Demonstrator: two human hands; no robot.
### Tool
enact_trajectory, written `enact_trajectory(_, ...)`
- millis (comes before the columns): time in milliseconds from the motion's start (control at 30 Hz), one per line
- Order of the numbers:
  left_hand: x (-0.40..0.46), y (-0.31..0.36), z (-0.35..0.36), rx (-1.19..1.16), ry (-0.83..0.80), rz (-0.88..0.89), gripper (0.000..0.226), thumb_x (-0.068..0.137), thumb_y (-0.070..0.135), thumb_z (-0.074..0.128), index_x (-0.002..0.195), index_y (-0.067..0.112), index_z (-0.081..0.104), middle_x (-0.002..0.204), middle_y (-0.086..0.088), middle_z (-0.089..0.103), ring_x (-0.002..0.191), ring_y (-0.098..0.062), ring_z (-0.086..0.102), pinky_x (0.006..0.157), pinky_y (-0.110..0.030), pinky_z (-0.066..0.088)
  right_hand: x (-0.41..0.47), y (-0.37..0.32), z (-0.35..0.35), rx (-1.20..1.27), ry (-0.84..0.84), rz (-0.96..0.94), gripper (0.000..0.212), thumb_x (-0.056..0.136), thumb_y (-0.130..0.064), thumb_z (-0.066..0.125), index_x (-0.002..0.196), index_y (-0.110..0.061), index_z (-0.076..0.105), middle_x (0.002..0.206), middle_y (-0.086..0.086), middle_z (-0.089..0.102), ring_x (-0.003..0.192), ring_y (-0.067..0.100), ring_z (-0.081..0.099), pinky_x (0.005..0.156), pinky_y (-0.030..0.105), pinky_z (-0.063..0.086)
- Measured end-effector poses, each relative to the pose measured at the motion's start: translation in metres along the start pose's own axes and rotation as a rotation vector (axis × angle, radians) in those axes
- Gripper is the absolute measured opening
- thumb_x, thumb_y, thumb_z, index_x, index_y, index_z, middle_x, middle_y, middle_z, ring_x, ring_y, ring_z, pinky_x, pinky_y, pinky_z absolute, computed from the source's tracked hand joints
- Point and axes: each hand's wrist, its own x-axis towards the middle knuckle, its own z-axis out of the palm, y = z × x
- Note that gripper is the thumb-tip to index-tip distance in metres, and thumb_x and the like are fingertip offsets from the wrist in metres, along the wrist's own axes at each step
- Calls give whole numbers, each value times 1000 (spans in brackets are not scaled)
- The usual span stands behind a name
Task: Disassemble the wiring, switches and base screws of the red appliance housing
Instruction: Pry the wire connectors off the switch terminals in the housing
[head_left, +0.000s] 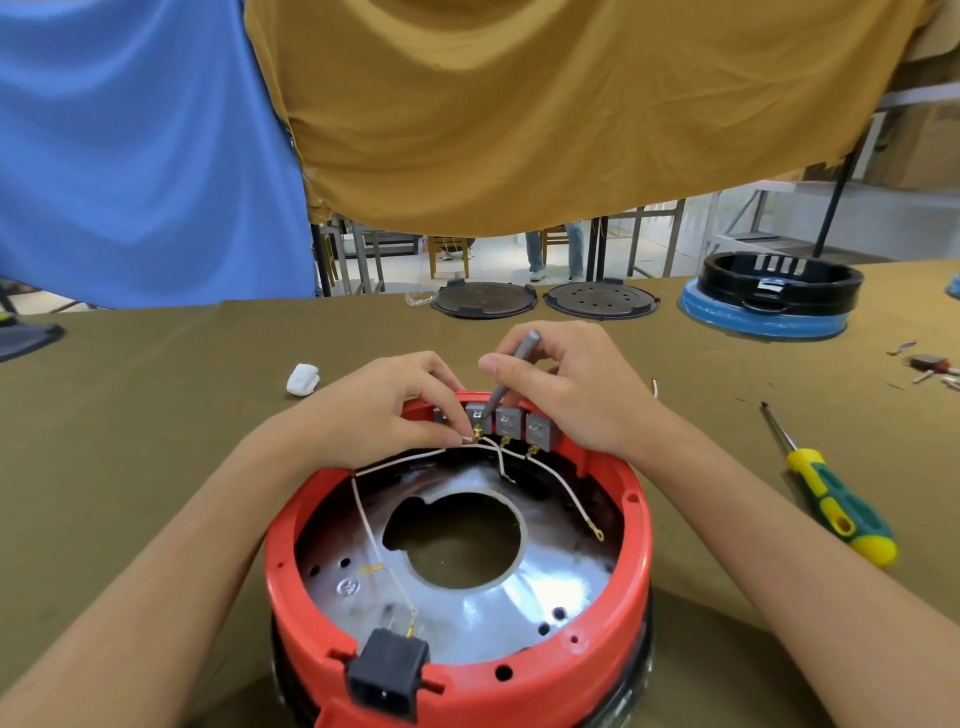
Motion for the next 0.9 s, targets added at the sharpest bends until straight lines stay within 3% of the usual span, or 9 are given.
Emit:
enact_trajectory(267, 0, -1, 0, -16, 2, -6, 15, 82, 27, 78, 84, 42, 77, 108, 16, 57, 102, -1, 58, 97, -26, 43, 3, 4, 2, 103, -14, 94, 25, 96, -27, 65, 74, -15, 67, 67, 4, 72, 65, 17, 71, 71, 34, 55)
enact_trajectory(533, 0, -2, 0, -10, -3, -7, 14, 83, 29, 78, 84, 43, 77, 108, 19, 57, 103, -2, 58, 99, -30, 43, 0, 1, 2, 67, 21, 59, 24, 96, -28, 65, 76, -15, 68, 68, 3, 73, 66, 18, 71, 73, 46, 57)
enact_trajectory(900, 0, -1, 1, -6, -9, -10, 14, 83, 28, 78, 85, 41, 78, 108, 18, 56, 102, 1, 56, 98, -28, 42, 0, 1, 1, 45, -4, 53, 23, 96, -28, 66, 78, -14, 69, 69, 3, 73, 65, 14, 71, 72, 43, 57)
